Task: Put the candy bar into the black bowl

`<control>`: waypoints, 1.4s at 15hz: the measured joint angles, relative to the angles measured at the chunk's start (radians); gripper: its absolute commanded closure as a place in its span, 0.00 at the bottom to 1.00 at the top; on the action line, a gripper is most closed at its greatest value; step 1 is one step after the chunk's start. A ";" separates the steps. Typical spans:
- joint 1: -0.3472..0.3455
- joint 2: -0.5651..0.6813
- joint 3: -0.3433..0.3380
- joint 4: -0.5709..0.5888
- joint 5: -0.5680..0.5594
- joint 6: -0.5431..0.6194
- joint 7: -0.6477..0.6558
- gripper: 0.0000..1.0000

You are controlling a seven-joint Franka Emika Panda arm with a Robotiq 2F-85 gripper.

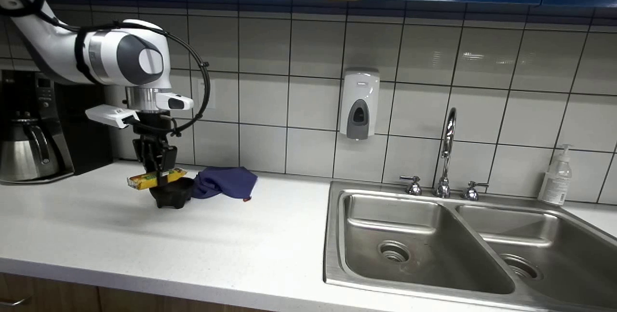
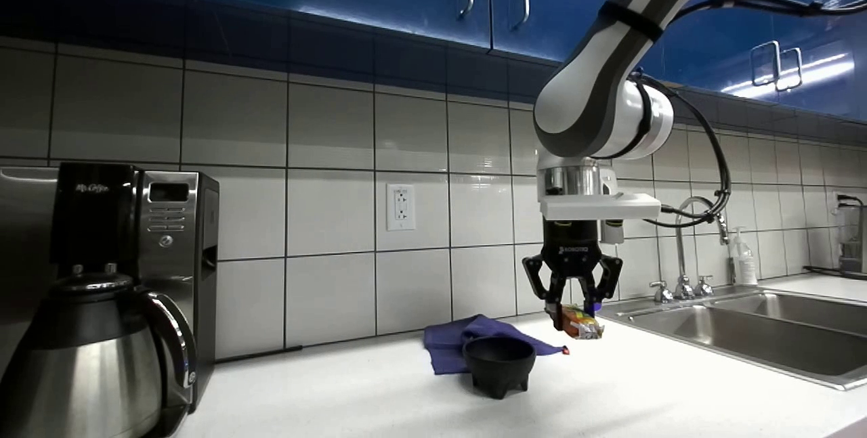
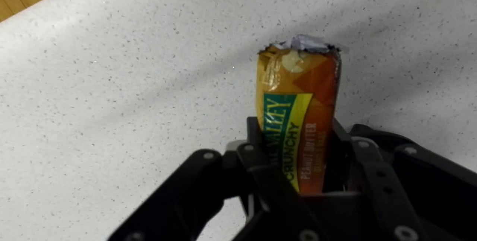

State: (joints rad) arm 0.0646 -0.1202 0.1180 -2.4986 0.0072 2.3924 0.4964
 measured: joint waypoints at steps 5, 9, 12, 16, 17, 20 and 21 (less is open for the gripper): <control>0.004 0.113 0.000 0.093 -0.001 -0.014 -0.035 0.82; 0.016 0.182 0.000 0.157 -0.003 -0.025 -0.049 0.82; 0.028 0.223 0.000 0.197 -0.007 -0.033 -0.051 0.82; 0.040 0.270 -0.001 0.243 -0.008 -0.043 -0.055 0.82; 0.042 0.280 -0.002 0.254 -0.008 -0.044 -0.057 0.82; 0.044 0.307 -0.003 0.282 -0.008 -0.045 -0.063 0.82; 0.044 0.315 -0.003 0.290 -0.008 -0.045 -0.065 0.82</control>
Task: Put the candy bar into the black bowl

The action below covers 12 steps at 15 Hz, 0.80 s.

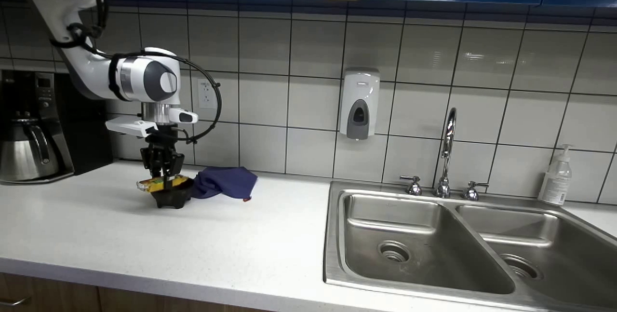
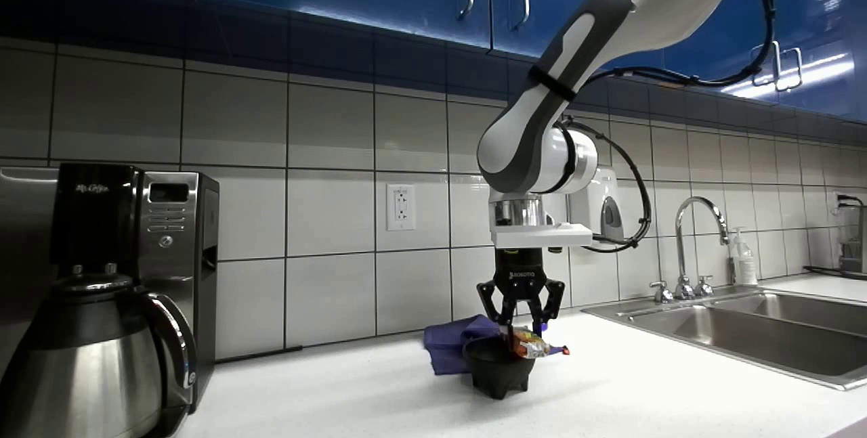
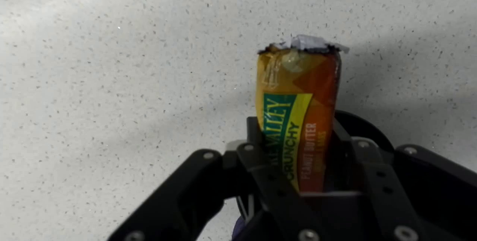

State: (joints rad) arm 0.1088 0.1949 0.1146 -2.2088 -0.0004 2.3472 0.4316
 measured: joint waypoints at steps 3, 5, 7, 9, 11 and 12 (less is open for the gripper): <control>0.001 0.024 -0.002 0.024 0.000 0.000 -0.008 0.82; 0.003 0.037 -0.005 0.036 0.000 0.000 -0.013 0.82; 0.004 0.048 -0.007 0.045 0.000 0.000 -0.018 0.32; 0.006 0.055 -0.009 0.051 0.000 0.000 -0.020 0.25; 0.010 0.060 -0.011 0.055 -0.001 0.000 -0.021 0.11; 0.012 0.062 -0.011 0.057 -0.001 0.000 -0.022 0.03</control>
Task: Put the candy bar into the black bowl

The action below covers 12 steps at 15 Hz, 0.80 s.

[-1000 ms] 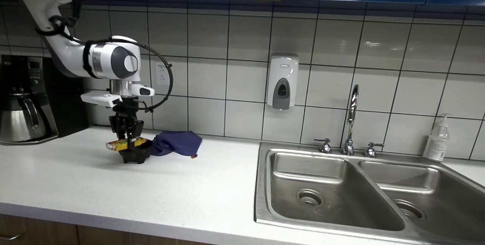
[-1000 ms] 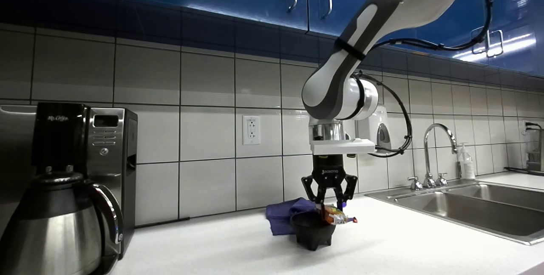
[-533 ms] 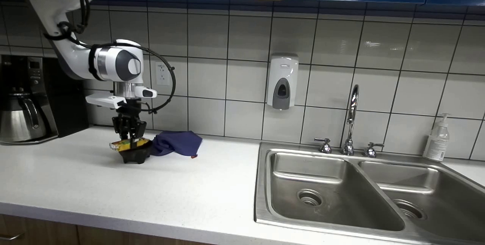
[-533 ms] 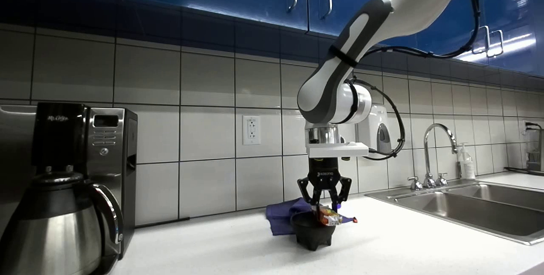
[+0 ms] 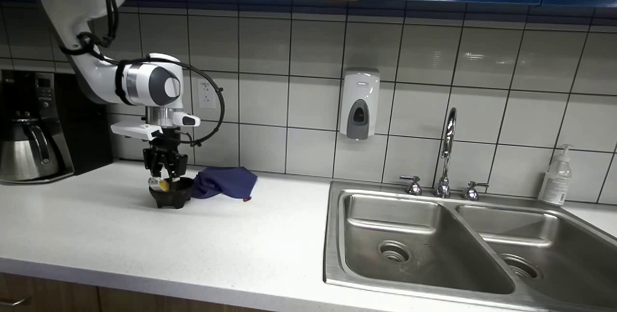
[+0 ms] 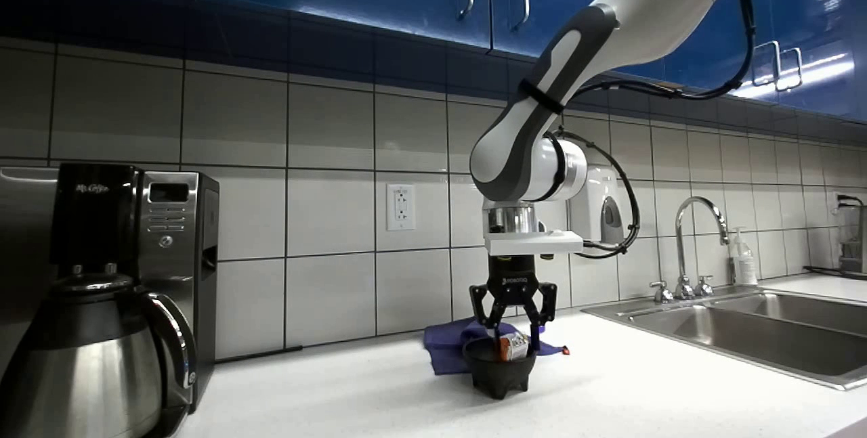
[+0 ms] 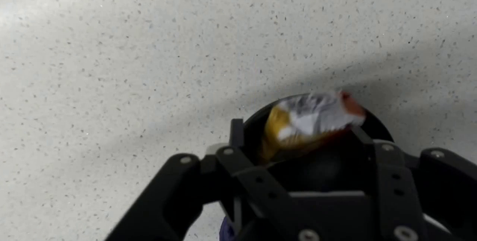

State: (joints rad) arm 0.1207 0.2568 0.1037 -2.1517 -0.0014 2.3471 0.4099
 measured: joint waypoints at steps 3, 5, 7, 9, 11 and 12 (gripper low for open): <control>0.006 0.002 -0.002 0.003 -0.001 0.000 -0.001 0.00; 0.009 0.002 -0.003 0.003 -0.001 0.000 -0.001 0.00; 0.012 0.002 -0.004 0.003 -0.001 0.000 -0.003 0.00; 0.013 0.000 -0.004 0.000 -0.001 0.000 -0.008 0.00; 0.015 -0.014 -0.004 -0.017 -0.001 0.001 -0.016 0.00; 0.017 -0.028 -0.004 -0.035 -0.001 0.003 -0.020 0.00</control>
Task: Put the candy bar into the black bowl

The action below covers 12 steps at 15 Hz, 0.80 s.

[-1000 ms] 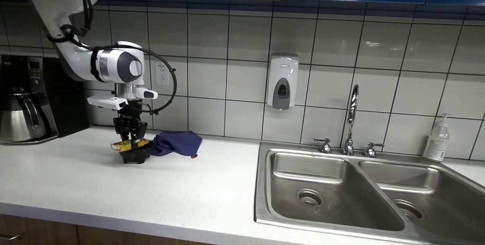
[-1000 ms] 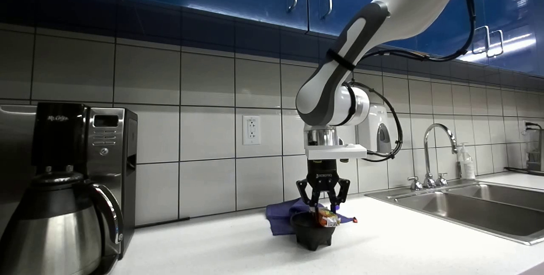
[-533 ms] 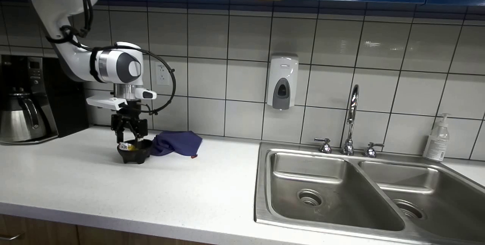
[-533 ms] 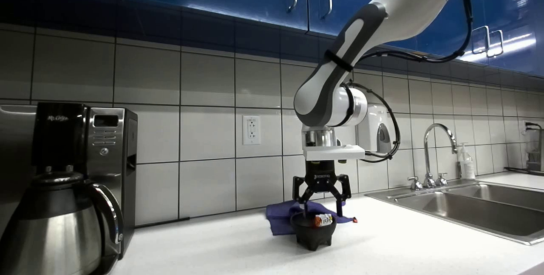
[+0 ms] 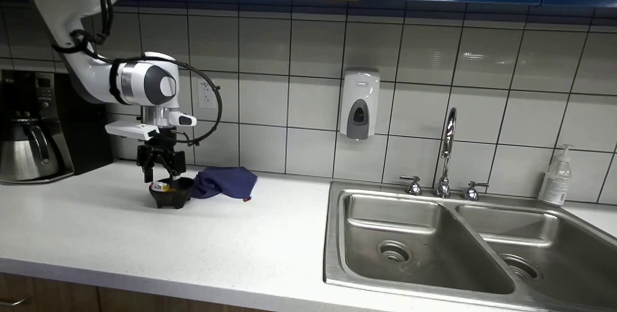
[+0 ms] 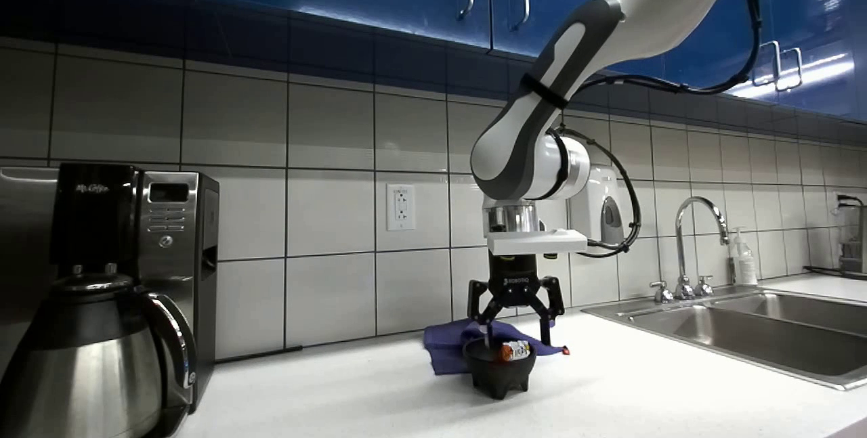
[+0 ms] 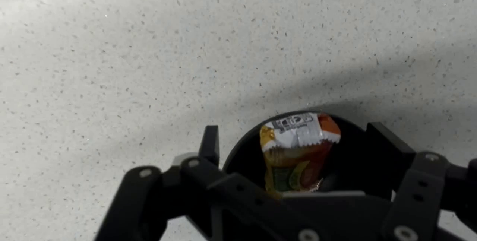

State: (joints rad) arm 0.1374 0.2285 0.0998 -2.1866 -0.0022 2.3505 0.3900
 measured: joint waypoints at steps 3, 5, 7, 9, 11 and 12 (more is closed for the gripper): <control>0.008 -0.071 0.002 -0.088 0.000 0.011 -0.008 0.00; 0.011 -0.134 0.005 -0.160 0.000 0.021 -0.013 0.00; 0.012 -0.206 0.008 -0.237 0.000 0.034 -0.018 0.00; 0.012 -0.285 0.009 -0.313 0.001 0.046 -0.025 0.00; 0.012 -0.365 0.011 -0.384 0.002 0.051 -0.034 0.00; 0.012 -0.405 0.011 -0.417 0.004 0.052 -0.041 0.00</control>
State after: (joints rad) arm 0.1492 -0.1762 0.1108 -2.6039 0.0018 2.4022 0.3491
